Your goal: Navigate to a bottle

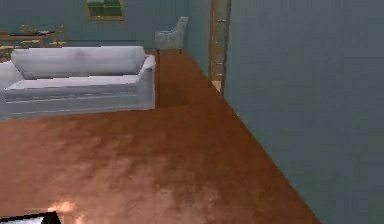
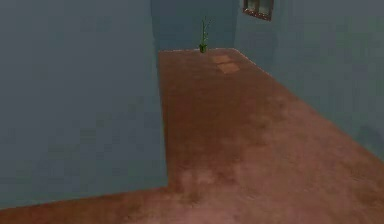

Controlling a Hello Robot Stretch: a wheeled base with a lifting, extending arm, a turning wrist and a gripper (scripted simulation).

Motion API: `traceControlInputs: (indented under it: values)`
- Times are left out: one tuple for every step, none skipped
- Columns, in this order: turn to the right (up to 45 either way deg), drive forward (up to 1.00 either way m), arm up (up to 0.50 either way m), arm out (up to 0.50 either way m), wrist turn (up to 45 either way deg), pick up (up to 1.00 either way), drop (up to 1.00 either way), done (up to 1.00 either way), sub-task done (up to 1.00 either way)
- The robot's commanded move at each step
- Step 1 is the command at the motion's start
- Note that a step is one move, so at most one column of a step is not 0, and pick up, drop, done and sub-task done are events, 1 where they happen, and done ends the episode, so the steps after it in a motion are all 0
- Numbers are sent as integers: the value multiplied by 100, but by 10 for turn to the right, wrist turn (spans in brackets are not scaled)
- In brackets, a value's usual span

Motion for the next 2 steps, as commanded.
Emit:
traceControlInputs:
  values:
    - [0,100,0,0,0,0,0,0,0]
    - [0,100,0,0,0,0,0,0,0]
